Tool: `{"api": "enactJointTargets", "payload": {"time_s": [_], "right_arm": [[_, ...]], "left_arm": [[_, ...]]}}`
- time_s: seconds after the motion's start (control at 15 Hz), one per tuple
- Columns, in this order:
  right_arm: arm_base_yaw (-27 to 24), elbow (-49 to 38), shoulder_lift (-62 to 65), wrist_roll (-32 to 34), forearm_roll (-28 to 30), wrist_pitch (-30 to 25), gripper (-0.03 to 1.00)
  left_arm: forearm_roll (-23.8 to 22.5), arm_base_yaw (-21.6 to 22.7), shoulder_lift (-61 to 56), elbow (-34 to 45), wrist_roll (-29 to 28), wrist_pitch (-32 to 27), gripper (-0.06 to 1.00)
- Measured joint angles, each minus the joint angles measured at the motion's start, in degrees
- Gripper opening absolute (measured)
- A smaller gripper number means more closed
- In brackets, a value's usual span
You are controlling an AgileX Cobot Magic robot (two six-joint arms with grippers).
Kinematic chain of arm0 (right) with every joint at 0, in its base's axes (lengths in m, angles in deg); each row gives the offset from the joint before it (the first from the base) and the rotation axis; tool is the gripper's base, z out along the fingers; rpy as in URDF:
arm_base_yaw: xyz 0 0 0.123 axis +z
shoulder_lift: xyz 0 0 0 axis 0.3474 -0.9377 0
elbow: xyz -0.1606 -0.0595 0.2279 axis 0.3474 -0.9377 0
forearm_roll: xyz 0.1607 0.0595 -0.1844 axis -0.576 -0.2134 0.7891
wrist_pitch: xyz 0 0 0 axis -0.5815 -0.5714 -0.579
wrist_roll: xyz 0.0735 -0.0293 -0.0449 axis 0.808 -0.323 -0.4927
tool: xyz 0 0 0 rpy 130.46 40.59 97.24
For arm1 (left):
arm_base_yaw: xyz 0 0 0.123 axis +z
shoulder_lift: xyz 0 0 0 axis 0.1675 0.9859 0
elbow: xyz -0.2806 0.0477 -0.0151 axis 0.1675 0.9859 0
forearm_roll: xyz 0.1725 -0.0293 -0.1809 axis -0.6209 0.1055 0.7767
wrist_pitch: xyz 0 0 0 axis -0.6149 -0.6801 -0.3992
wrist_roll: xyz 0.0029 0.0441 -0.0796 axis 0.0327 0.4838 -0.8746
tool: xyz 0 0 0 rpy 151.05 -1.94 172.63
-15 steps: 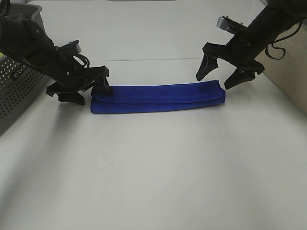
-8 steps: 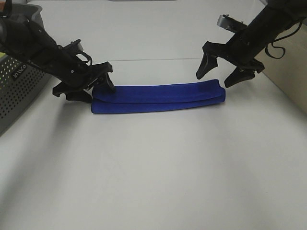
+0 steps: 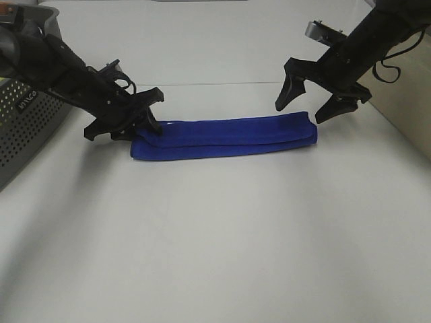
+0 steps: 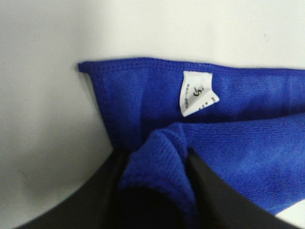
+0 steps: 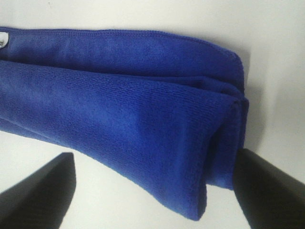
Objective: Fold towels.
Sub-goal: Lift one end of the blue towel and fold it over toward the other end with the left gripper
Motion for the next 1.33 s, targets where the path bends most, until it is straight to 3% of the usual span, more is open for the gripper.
{"api": "enactJointTargets", "payload": {"time_s": [0.2,0.33,0.4,0.47,0.53,0.73,0.87,1.07,1.33], "right_arm": [[0.00,0.00,0.00,0.11,0.00,0.06,0.84],[0.00,0.00,0.00,0.57,0.00,0.06,0.84],[0.00,0.00,0.00,1.03,0.00,0.11,0.84],[0.00,0.00,0.00,1.43,0.00,0.17,0.84],[0.00,0.00,0.00,1.43,0.00,0.17,0.84],[0.00,0.00,0.00,1.49,0.00,-0.17,0.84],[0.00,0.00,0.00,1.49,0.00,-0.34,0.84],[0.00,0.00,0.00,1.49,0.00,-2.01,0.84],[0.00,0.00,0.00,1.49,0.00,-3.27,0.84]], "left_arm": [[-0.69,0.00,0.17,0.06,0.00,0.00,0.08],[-2.52,-0.06,-0.17,0.06,-0.29,0.00,0.08],[-5.50,-0.17,-0.80,0.06,-1.09,-0.11,0.08],[-13.98,0.00,-3.21,0.06,-4.81,-0.92,0.08],[-13.98,0.00,-3.21,0.06,-4.81,-0.92,0.08],[-26.53,1.03,-10.14,0.06,-11.12,-6.47,0.08],[-26.99,1.03,-11.52,-0.46,-12.09,-8.54,0.08],[-25.50,0.34,-12.66,-6.47,-12.61,-17.19,0.08],[-19.02,-5.10,-12.43,-10.77,-14.27,-18.62,0.08]]}}
